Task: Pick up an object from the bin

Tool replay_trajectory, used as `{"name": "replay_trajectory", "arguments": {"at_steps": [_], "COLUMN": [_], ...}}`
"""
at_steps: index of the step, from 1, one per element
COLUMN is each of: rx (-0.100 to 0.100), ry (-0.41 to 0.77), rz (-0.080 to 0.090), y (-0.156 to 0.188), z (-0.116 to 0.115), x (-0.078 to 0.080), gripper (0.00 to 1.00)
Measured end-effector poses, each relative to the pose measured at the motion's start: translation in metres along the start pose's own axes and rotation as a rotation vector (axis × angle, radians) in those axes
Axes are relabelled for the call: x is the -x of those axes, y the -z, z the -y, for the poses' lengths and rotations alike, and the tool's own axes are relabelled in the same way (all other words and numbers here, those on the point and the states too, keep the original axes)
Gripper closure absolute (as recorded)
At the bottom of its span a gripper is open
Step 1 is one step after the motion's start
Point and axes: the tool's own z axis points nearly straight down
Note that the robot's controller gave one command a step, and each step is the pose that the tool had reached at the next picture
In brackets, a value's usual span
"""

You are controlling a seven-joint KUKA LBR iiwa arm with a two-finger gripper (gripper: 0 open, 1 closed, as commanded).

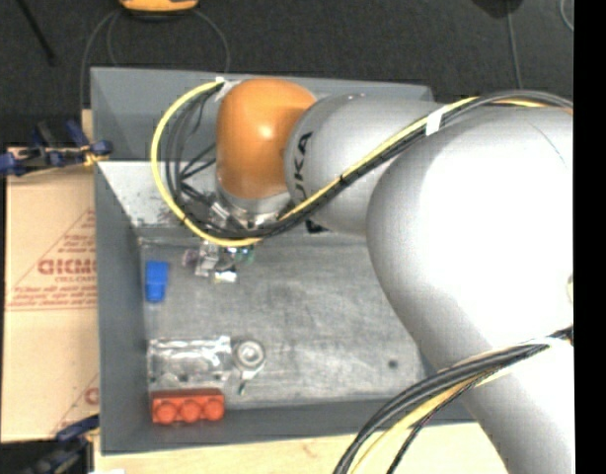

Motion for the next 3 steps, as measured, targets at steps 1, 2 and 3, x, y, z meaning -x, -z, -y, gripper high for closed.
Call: {"name": "replay_trajectory", "arguments": {"at_steps": [1,2,3], "rx": [0.009,-0.001,-0.003], "ry": [0.275,0.304,0.373], "rz": [0.017,0.008,-0.010], "y": [-0.002,0.142,0.047], "z": [0.021,0.041,0.025], "x": [0.009,0.000,-0.007], "gripper": [1.00,1.00,1.00]}}
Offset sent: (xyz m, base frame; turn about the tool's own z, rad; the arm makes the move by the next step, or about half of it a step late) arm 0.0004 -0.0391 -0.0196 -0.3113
